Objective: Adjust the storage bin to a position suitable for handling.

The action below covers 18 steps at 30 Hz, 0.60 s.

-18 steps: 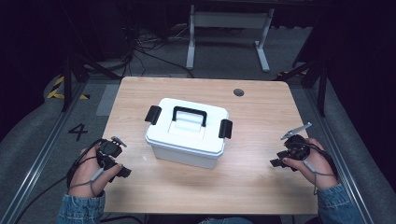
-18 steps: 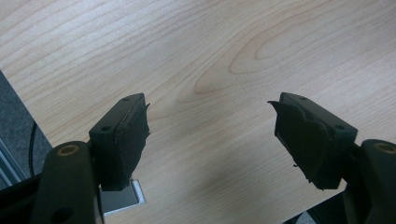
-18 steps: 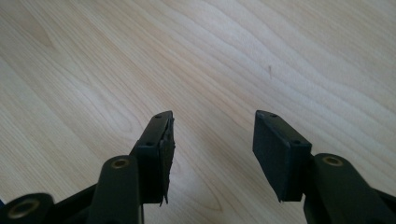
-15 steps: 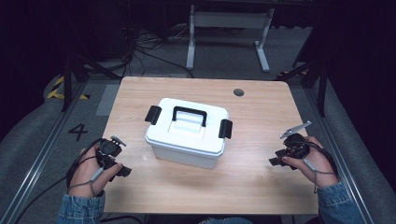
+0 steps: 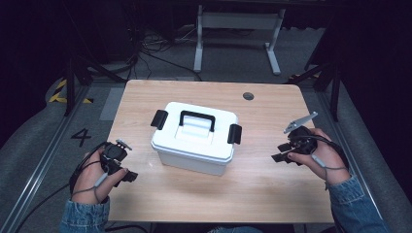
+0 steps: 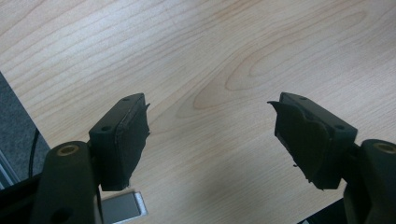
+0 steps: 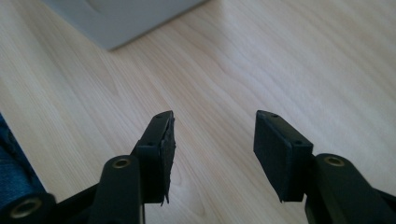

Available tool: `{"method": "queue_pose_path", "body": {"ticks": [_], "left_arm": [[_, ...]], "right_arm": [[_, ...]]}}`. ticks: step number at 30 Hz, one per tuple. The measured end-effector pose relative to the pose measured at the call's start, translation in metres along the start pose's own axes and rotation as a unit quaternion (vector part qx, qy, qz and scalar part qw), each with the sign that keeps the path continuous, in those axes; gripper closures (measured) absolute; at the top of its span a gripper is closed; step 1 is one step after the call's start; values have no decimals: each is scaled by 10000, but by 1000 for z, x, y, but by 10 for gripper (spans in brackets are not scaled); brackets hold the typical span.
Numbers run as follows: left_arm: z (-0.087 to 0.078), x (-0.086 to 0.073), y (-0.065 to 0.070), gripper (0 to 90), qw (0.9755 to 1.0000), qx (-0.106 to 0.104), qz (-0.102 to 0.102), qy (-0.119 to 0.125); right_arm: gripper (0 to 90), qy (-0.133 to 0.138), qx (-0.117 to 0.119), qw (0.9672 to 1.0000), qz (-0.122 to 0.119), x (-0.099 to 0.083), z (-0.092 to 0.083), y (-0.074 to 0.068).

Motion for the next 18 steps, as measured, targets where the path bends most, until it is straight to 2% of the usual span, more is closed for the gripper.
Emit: {"method": "queue_pose_path", "body": {"ticks": [2, 4, 9, 13, 18], "left_arm": [[0, 1, -1, 268, 10000, 12, 17, 15], [0, 2, 0, 269, 10000, -7, 9, 13], [0, 4, 1, 268, 10000, -55, 3, 22], [-1, 6, 0, 268, 10000, -51, 56, 23], [-2, 7, 0, 267, 9999, -68, 65, 51]], "right_arm": [[489, 66, -24, 9999, -155, 14, -7, -5], [489, 71, -29, 9998, -191, 18, -8, -7], [485, 99, -38, 9989, -462, 47, -17, -17], [485, 251, 48, 9976, -648, 71, -24, -28], [476, 259, 89, 9956, -897, 99, -26, -39]]}}
Point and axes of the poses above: each handheld gripper's, and its own axes: z roughly forward along the jaws, x roughly out of its top, y roughly to its right, the point moved 8 cm from there along z, roughly forward along the jaws, and after that the axes turned 10 degrees about -y, right-handed, at the moved point
